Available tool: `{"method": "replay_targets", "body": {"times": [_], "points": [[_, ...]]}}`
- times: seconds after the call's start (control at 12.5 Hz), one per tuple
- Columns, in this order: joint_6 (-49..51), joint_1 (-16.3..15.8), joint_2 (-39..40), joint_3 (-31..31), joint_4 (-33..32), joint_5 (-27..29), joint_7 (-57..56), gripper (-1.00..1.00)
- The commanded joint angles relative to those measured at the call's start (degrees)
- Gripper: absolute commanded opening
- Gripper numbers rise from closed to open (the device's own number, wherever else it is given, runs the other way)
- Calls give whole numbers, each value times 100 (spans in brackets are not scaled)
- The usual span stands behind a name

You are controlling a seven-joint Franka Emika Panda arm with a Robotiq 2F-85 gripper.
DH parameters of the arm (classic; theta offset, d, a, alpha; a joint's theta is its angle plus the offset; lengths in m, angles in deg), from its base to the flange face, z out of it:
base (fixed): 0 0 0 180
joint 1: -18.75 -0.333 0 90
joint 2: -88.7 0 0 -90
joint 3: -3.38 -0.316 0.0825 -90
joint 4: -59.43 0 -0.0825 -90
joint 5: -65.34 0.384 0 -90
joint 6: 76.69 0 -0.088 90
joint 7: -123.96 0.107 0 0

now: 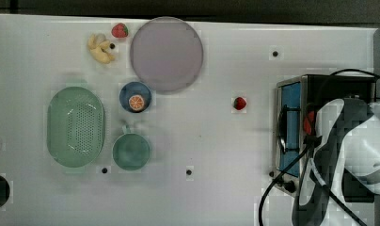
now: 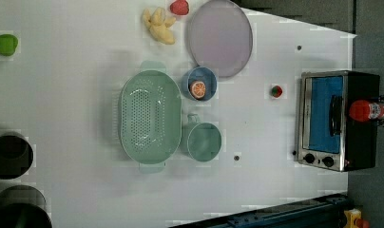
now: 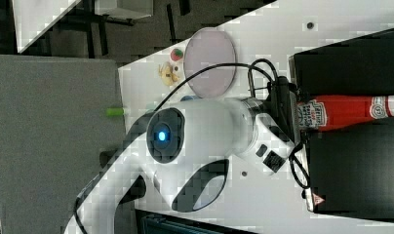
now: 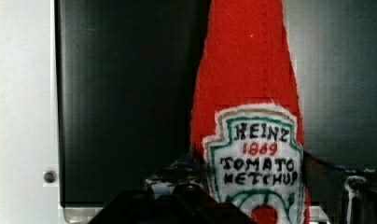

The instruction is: Pick Ketchup from oven and place it on table.

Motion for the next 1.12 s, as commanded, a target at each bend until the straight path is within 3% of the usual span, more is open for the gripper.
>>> {"method": "replay_targets", "body": {"times": [0.08, 0.48, 0.8, 1.12], "points": [[632, -206, -393, -25, 896, -198, 2, 26], [2227, -785, -1054, -736, 1831, -540, -4, 26], [3066, -1128, -1332, -1752, 1826, -540, -4, 27], [3092, -1266, -1329, -2549, 1401, -542, 1, 27]]}}
